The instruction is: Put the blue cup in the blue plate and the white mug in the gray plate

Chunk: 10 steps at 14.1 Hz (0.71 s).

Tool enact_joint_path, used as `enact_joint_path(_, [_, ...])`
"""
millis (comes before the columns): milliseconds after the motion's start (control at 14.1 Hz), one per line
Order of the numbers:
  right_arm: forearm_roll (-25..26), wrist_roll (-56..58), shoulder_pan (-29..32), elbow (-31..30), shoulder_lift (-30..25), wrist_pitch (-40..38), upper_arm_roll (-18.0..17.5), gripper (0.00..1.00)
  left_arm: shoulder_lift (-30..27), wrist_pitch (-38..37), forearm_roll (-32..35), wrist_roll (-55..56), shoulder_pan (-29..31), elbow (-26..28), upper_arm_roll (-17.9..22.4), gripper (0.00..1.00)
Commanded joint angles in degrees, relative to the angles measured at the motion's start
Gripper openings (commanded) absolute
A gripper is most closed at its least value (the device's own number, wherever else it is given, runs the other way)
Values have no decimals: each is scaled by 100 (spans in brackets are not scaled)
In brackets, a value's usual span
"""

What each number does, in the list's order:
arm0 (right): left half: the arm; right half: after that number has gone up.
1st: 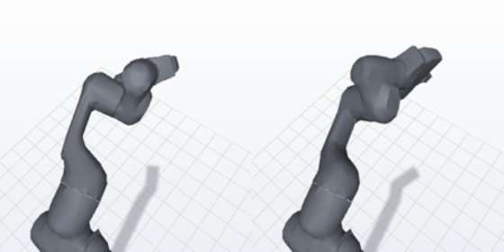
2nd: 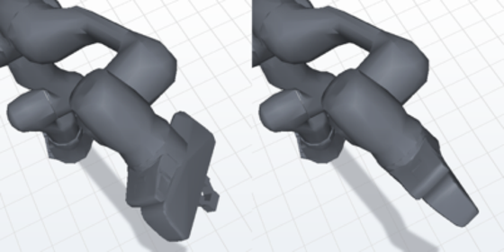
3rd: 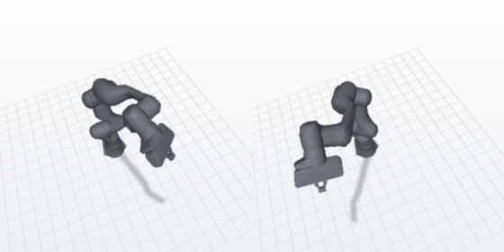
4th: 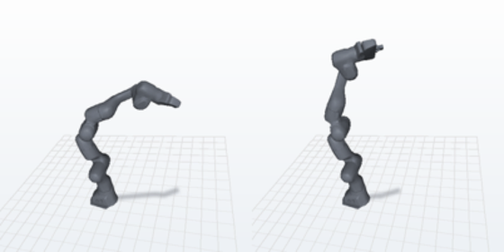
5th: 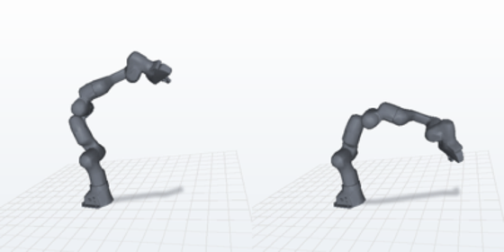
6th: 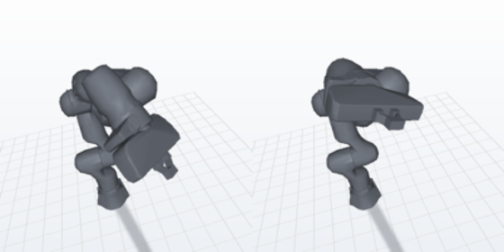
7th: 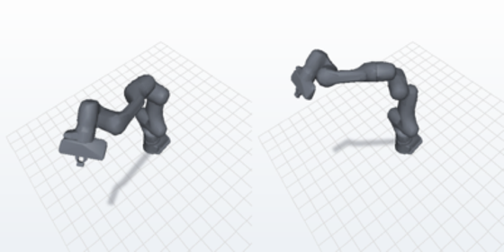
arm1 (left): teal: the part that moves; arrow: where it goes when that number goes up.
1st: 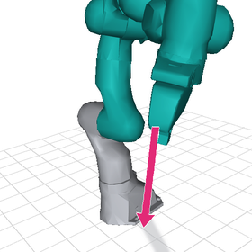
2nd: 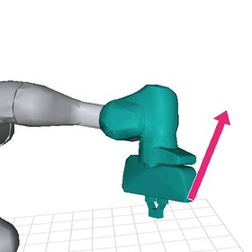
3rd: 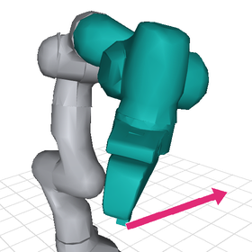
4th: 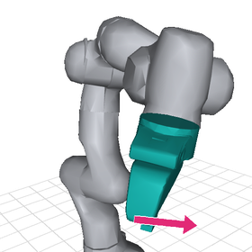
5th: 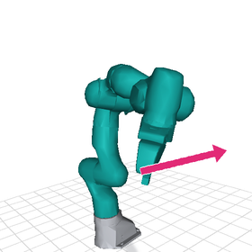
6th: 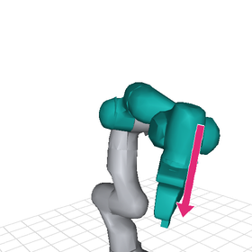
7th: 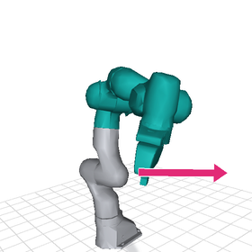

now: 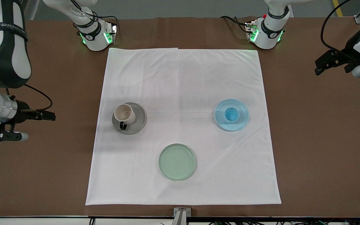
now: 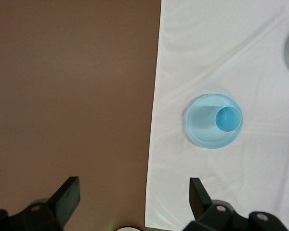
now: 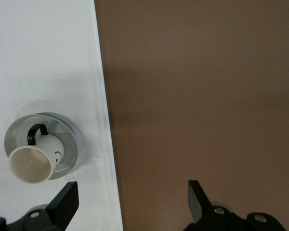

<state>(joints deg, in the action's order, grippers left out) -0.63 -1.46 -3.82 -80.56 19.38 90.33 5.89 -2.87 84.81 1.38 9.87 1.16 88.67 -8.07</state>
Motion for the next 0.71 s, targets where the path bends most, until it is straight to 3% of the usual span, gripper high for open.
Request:
enact_joint_path(0, [72, 172, 285, 320, 48, -129, -106, 100, -144, 79, -94, -91, 86, 133, -46, 100])
enact_joint_path(639, [-86, -30, 373, 506, -65, -604, -123, 100, -144, 79, -94, -91, 95, 133, -46, 100])
